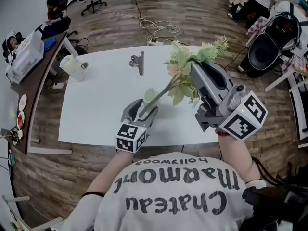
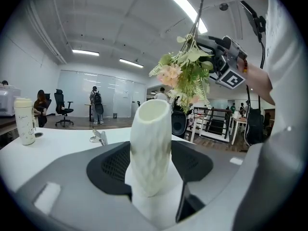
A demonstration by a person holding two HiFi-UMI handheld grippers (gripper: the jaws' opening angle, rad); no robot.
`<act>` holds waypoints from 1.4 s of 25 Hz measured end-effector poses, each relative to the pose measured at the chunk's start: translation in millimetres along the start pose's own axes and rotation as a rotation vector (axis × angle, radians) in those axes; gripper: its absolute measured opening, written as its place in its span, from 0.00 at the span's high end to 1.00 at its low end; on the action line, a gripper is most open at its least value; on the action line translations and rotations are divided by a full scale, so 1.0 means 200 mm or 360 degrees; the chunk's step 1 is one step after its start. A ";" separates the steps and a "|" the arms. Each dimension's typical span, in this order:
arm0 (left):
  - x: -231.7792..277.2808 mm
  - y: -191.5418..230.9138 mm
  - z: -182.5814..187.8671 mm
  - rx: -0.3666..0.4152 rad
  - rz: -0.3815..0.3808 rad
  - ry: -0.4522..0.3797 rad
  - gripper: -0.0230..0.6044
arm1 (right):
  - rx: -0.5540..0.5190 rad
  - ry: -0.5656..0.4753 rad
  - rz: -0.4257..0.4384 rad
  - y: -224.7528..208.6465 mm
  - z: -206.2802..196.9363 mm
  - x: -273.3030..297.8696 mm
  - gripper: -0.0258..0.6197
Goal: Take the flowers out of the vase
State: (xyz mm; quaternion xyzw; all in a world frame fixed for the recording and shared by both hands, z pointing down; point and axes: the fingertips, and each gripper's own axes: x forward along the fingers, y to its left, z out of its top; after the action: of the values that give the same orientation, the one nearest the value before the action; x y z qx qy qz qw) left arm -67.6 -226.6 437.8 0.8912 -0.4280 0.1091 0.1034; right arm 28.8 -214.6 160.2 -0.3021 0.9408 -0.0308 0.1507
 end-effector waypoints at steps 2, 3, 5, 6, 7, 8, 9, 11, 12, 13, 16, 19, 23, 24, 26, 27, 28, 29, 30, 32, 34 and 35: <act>0.00 0.00 0.00 0.0001 0.0011 -0.0002 0.55 | 0.0015 0.0016 -0.0015 -0.03 -0.03 -0.04 0.93; 0.00 0.00 -0.01 0.0002 0.0017 -0.0003 0.55 | 0.0021 0.0024 -0.0025 -0.04 -0.04 -0.06 0.93; -0.01 0.01 -0.01 0.0008 0.0027 0.0000 0.55 | 0.0033 0.0039 -0.0046 -0.06 -0.06 -0.10 0.93; -0.01 0.01 -0.02 0.0009 0.0032 0.0001 0.55 | 0.0037 0.0045 -0.0057 -0.07 -0.07 -0.11 0.93; -0.02 0.01 -0.02 0.0006 0.0038 0.0001 0.55 | 0.0039 0.0049 -0.0068 -0.08 -0.07 -0.14 0.93; -0.02 0.01 -0.02 0.0001 0.0044 0.0001 0.55 | 0.0041 0.0051 -0.0080 -0.09 -0.07 -0.16 0.93; -0.02 0.01 -0.02 -0.0003 0.0051 0.0001 0.55 | 0.0044 0.0051 -0.0091 -0.11 -0.07 -0.18 0.93; -0.02 0.01 -0.01 -0.0011 0.0066 -0.0001 0.55 | 0.0046 0.0053 -0.0109 -0.14 -0.06 -0.22 0.93; -0.02 0.01 -0.01 -0.0016 0.0073 -0.0003 0.55 | 0.0045 0.0057 -0.0117 -0.15 -0.06 -0.24 0.93; -0.02 0.02 -0.01 -0.0020 0.0080 -0.0004 0.55 | 0.0043 0.0064 -0.0125 -0.15 -0.07 -0.25 0.93; -0.03 0.03 -0.02 -0.0034 0.0100 -0.0016 0.55 | 0.0061 0.0076 -0.0146 -0.17 -0.09 -0.31 0.93; -0.03 0.05 -0.03 -0.0048 0.0119 -0.0031 0.55 | 0.0087 0.0084 -0.0159 -0.18 -0.13 -0.35 0.93; -0.04 0.06 -0.03 -0.0065 0.0136 -0.0039 0.55 | 0.0104 0.0101 -0.0169 -0.18 -0.14 -0.36 0.93; -0.04 0.05 -0.02 -0.0065 0.0141 -0.0039 0.55 | 0.0105 0.0102 -0.0170 -0.19 -0.13 -0.38 0.93; -0.03 0.02 -0.01 -0.0067 0.0151 -0.0040 0.55 | 0.0110 0.0101 -0.0170 -0.20 -0.12 -0.42 0.93; -0.03 0.01 -0.01 -0.0068 0.0155 -0.0041 0.55 | 0.0111 0.0101 -0.0170 -0.21 -0.12 -0.43 0.93; -0.03 0.01 -0.01 -0.0069 0.0159 -0.0043 0.55 | 0.0112 0.0102 -0.0169 -0.21 -0.12 -0.43 0.93; -0.03 0.01 -0.02 -0.0069 0.0162 -0.0043 0.55 | 0.0109 0.0104 -0.0170 -0.21 -0.12 -0.43 0.93; -0.03 0.01 -0.02 -0.0069 0.0164 -0.0042 0.55 | 0.0106 0.0108 -0.0170 -0.21 -0.12 -0.44 0.93; -0.04 0.01 -0.02 -0.0068 0.0166 -0.0038 0.55 | 0.0108 0.0112 -0.0172 -0.21 -0.13 -0.44 0.93; -0.04 0.01 -0.03 -0.0069 0.0166 -0.0037 0.55 | 0.0114 0.0114 -0.0174 -0.20 -0.14 -0.44 0.93; -0.04 0.01 -0.03 -0.0069 0.0167 -0.0038 0.55 | 0.0113 0.0115 -0.0175 -0.20 -0.14 -0.45 0.93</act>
State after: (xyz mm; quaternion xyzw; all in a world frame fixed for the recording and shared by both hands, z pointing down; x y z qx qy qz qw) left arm -74.4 -219.8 440.7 0.8663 -0.4776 0.0943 0.1117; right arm 111.6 -197.0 216.6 -0.3464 0.9259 -0.0834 0.1253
